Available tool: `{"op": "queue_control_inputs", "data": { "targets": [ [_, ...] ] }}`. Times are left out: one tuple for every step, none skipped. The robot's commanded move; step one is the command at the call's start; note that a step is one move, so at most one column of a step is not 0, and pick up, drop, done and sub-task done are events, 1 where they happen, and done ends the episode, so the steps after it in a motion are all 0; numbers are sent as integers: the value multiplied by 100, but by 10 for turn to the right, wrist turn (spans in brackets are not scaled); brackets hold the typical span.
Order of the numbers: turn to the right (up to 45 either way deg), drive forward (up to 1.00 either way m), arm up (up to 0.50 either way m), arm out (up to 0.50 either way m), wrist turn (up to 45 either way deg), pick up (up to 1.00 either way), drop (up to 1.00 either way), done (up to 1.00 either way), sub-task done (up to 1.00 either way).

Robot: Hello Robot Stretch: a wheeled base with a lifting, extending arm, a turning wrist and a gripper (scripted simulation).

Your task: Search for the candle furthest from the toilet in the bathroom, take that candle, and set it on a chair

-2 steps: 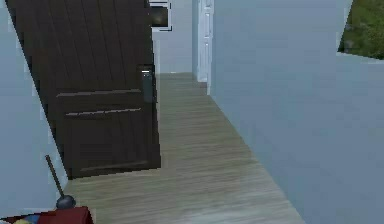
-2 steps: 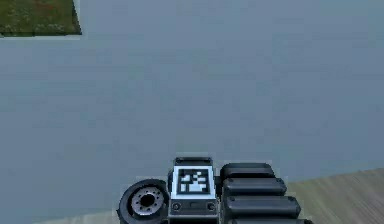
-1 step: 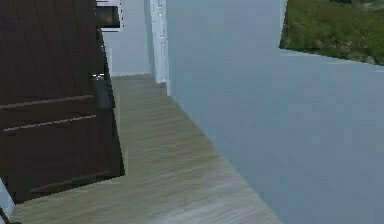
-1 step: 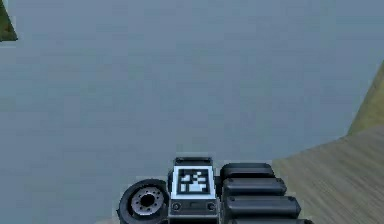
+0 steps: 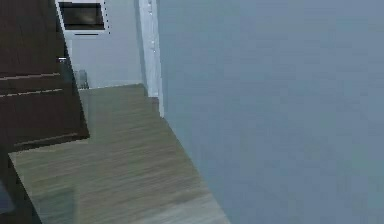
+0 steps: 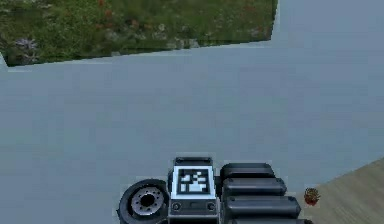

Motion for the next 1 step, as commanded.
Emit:
{"op": "queue_control_inputs", "data": {
  "targets": [
    [30, 0, 0, 0, 0, 0, 0, 0, 0]
  ]
}}
